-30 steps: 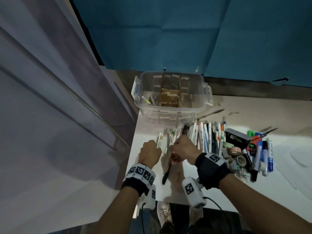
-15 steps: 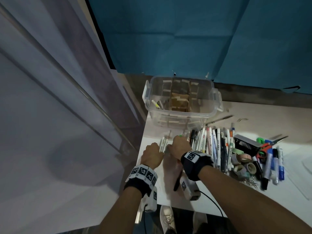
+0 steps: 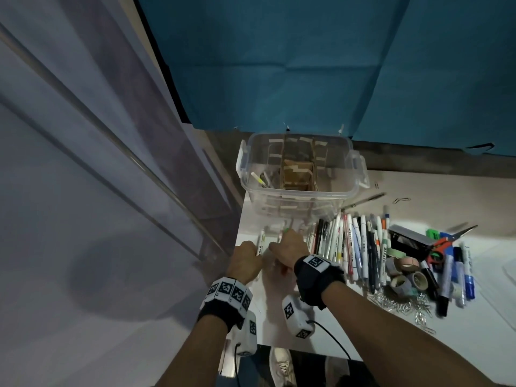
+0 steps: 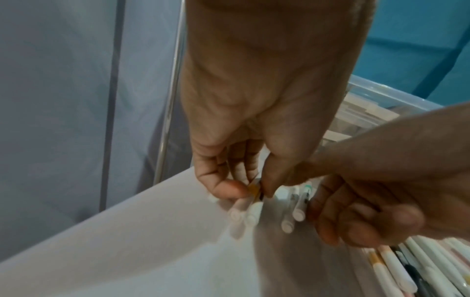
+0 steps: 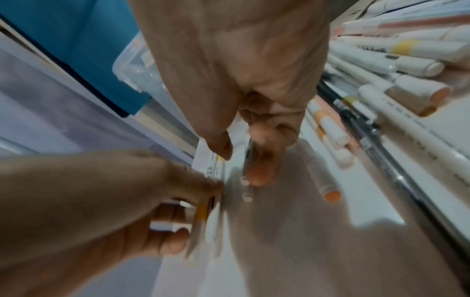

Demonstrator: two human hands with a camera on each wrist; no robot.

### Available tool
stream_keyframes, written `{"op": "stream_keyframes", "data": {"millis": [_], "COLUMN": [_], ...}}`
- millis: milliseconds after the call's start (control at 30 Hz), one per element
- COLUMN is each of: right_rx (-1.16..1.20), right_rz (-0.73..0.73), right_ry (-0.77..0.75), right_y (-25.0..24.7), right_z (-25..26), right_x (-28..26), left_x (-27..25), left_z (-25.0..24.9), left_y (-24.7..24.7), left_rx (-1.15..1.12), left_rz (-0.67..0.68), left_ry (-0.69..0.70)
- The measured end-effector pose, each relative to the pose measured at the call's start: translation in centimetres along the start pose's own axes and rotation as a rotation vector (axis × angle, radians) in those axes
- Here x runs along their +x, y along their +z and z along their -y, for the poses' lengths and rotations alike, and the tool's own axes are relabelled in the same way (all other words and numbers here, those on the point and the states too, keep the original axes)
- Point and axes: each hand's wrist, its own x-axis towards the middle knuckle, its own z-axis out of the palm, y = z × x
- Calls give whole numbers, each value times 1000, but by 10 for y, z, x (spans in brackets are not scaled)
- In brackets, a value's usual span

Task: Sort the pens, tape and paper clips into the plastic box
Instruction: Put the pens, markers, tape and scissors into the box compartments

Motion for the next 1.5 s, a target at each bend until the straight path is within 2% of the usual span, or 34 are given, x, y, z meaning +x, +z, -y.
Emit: {"op": "stream_keyframes", "data": {"millis": [133, 233, 333, 400, 500, 567, 700, 800, 900, 1000, 1067, 1100, 1233, 1267, 1400, 1500], "right_rx": [-110, -123, -161, -226, -241, -193, -19, 40, -73, -83, -59, -62, -140, -174, -261, -327], "right_rz": [10, 77, 262, 403, 471, 440, 312, 220, 189, 197, 237, 273, 494, 544, 647, 620], "right_ry": [-32, -21, -61, -113, -218, -304, -384, -330, -244, -252, -290, -310, -316, -299, -207, -78], "right_y": [4, -7, -30, -58, -114, -149, -186, -182, -176, -186, -197, -202, -209, -205, -172, -140], "right_z": [5, 4, 5, 15, 44, 66, 108, 131, 129, 110, 96, 90, 71, 65, 32, -1], "right_x": [-4, -10, -30, -52, -82, -87, -64, -31, -8, -2, -9, -15, -38, -41, -40, -32], "left_x": [-5, -12, -26, -37, -58, -67, -47, -11, 7, -2, -12, -18, -39, -40, -32, -28], "left_z": [-5, -7, -15, -23, -45, -64, -109, -130, -127, -111, -101, -97, -91, -89, -78, -74], "left_y": [0, -10, -37, -69, -129, -165, -200, -191, -172, -169, -168, -167, -141, -129, -73, -30], "left_rx": [13, 64, 117, 141, 130, 78, -47, -56, -19, 40, -19, -67, -126, -99, 7, 39], "left_rz": [37, 108, 210, 220, 181, 134, -79, -186, -194, -311, -349, -304, 127, 192, 226, 181], "left_ry": [13, 31, 79, 121, 188, 238, 280, 246, 211, 275, 316, 318, 245, 231, 166, 148]}}
